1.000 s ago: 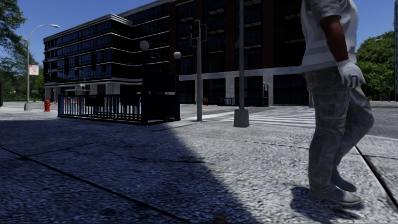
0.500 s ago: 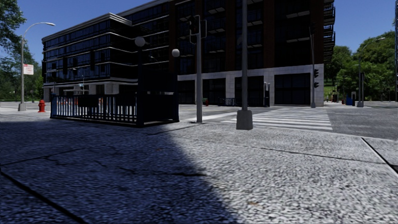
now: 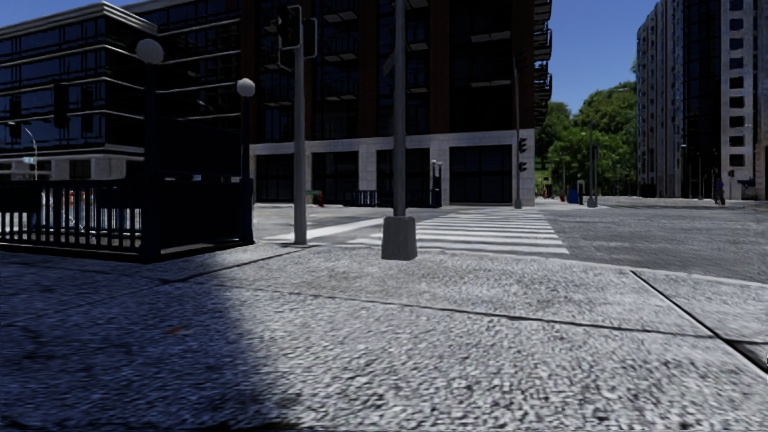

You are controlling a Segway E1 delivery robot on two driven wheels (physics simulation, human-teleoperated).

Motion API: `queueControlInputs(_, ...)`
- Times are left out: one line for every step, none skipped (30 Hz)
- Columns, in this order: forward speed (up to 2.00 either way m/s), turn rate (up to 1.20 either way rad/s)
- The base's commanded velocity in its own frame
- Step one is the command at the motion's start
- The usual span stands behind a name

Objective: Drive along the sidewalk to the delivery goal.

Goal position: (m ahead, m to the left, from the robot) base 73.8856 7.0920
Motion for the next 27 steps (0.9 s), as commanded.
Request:
queueControlInputs(2.00,-0.66)
queueControlInputs(2.00,-0.66)
queueControlInputs(2.00,-0.66)
queueControlInputs(2.00,-0.62)
queueControlInputs(2.00,-0.62)
queueControlInputs(2.00,-0.58)
queueControlInputs(2.00,-0.57)
queueControlInputs(2.00,-0.55)
queueControlInputs(2.00,-0.53)
queueControlInputs(2.00,-0.51)
queueControlInputs(2.00,-0.51)
queueControlInputs(2.00,-0.48)
queueControlInputs(2.00,-0.46)
queueControlInputs(2.00,-0.46)
queueControlInputs(2.00,-0.45)
queueControlInputs(2.00,-0.45)
queueControlInputs(2.00,-0.43)
queueControlInputs(2.00,-0.01)
queueControlInputs(2.00,0.00)
queueControlInputs(2.00,0.00)
queueControlInputs(2.00,0.00)
queueControlInputs(2.00,0.00)
queueControlInputs(2.00,0.00)
queueControlInputs(2.00,0.00)
queueControlInputs(2.00,0.00)
queueControlInputs(2.00,0.00)
queueControlInputs(2.00,0.00)
